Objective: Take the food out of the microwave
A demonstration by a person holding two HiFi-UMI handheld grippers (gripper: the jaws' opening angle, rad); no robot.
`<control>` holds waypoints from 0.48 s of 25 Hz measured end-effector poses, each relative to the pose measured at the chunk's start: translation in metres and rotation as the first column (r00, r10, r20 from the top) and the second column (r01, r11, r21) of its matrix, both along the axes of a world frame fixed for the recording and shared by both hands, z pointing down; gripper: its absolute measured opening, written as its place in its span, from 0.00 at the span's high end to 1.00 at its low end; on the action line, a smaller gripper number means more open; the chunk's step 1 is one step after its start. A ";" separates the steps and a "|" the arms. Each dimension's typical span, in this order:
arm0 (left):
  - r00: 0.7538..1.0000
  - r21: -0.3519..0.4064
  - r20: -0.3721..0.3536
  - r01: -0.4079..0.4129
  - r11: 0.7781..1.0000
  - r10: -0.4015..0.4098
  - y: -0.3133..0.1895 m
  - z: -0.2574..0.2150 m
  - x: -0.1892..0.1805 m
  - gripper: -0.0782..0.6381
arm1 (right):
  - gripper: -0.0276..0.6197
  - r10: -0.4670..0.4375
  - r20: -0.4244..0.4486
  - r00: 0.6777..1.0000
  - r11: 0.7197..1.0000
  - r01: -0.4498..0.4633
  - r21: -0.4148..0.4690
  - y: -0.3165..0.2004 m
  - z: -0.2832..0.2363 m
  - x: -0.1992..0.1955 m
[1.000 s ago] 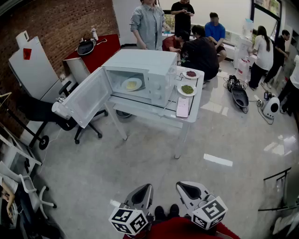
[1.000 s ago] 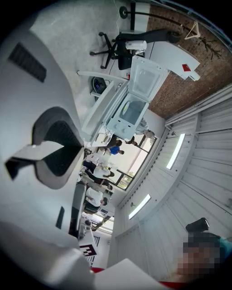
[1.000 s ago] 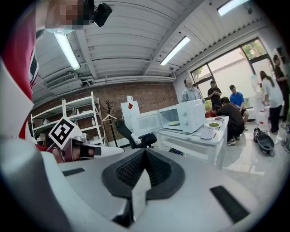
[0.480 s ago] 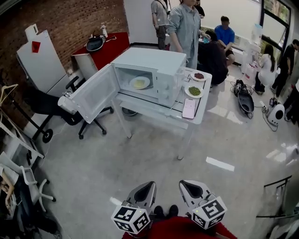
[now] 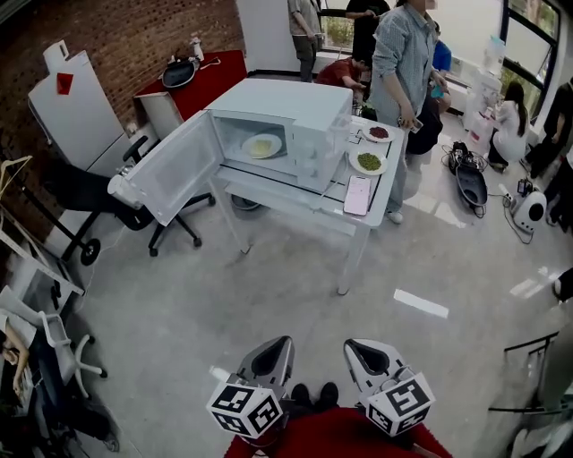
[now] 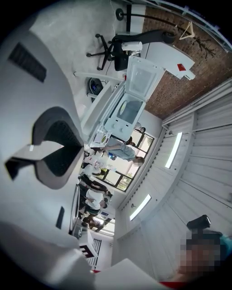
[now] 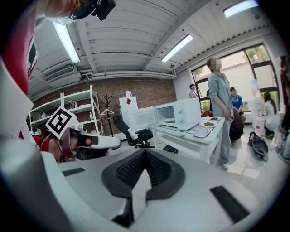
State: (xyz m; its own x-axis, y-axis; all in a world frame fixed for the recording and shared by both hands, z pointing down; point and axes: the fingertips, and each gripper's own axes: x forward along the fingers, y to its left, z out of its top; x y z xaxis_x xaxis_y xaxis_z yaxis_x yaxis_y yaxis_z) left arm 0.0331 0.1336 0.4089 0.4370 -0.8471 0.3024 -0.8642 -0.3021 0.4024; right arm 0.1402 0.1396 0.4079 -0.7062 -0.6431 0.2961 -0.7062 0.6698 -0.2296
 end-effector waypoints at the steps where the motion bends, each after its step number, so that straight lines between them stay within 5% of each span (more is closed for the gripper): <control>1: 1.000 0.002 0.001 0.005 1.000 -0.005 -0.001 0.000 0.001 0.88 | 0.94 0.002 0.001 1.000 1.000 -0.002 -0.004 0.000 0.001 0.003; 12: 0.998 0.028 0.039 0.056 0.998 -0.057 -0.006 -0.007 0.017 0.88 | 0.94 -0.017 0.022 1.000 1.000 0.018 -0.004 -0.005 0.003 0.027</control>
